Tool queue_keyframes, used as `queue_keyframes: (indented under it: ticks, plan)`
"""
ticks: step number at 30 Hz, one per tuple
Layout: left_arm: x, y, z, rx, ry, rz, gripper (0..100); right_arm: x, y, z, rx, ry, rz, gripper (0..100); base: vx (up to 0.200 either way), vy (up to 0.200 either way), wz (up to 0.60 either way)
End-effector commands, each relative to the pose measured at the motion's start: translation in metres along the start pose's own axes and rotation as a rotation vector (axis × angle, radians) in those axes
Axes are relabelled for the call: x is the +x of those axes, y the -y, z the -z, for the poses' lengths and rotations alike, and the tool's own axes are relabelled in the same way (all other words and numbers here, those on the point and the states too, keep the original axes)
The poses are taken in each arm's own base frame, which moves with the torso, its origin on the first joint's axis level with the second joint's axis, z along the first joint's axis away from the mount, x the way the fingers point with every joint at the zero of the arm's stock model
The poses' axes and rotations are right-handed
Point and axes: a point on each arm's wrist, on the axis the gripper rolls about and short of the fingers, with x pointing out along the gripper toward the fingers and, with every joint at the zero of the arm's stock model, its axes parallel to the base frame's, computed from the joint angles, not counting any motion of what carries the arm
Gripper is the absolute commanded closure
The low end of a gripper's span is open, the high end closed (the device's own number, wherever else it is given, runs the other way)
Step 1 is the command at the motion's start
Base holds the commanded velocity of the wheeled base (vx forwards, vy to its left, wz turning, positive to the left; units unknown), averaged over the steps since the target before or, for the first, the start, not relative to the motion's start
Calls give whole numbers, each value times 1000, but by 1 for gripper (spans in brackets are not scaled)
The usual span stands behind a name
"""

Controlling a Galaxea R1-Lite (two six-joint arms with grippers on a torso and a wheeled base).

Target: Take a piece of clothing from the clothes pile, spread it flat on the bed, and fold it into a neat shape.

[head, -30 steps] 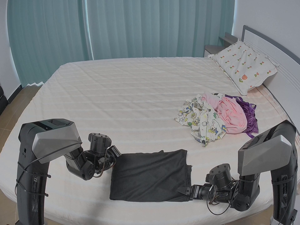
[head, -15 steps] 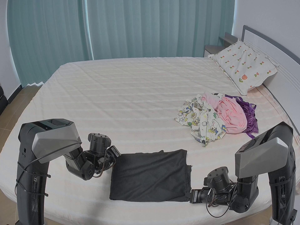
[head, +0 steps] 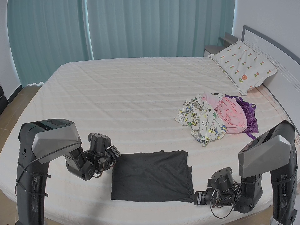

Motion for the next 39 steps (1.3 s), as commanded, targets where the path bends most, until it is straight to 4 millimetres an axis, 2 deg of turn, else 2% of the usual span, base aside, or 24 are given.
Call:
queue_keyframes:
  ticks: [1,12,13,14,15,19,21,22,23,25,28,29,31,33,34,39]
  plan:
    - [0,0,0,0,-1,-1,100,-2,1,0,1,0,3,100,0,0,0]
    - [1,-1,1,5,-4,-4,100,-4,6,3,-28,-15,19,100,0,0,0]
    - [0,-1,2,6,-5,-4,100,-4,6,3,-29,-15,19,0,0,0,0]
    - [0,-1,2,6,-5,-4,100,-4,6,3,-32,-15,19,0,0,0,0]
    - [0,-1,2,6,-5,-4,0,-4,5,3,-32,-15,17,0,0,0,0]
    - [-1,-2,2,7,-7,-6,0,-3,5,-7,-17,41,-8,0,0,0,0]
    - [-2,-2,2,6,-8,-7,0,2,11,-25,12,138,-38,0,0,0,0]
    - [-2,-2,2,6,-8,-7,0,3,12,-26,14,143,-40,0,0,0,0]
    - [-3,-3,2,1,-8,-12,0,9,16,-39,35,196,-53,0,0,0,0]
    - [-5,-7,3,-2,-16,-22,0,11,19,-48,53,231,-57,0,0,0,0]
    - [-10,-7,-3,-48,-6,-20,0,24,22,-73,88,317,-83,0,0,0,0]
    - [-11,-7,-4,-55,-5,-18,0,26,22,-75,93,323,-86,0,0,0,0]
    - [-14,-6,-9,-100,0,-10,0,42,22,-91,118,353,-90,0,0,0,0]
    - [-14,-7,-10,-104,2,-11,0,45,22,-95,123,351,-89,0,0,0,0]
    - [-14,-7,-9,-104,0,-14,0,53,20,-103,127,342,-91,0,0,0,0]
    - [-14,-8,-9,-106,1,-16,0,65,10,-133,219,357,-137,0,0,0,0]
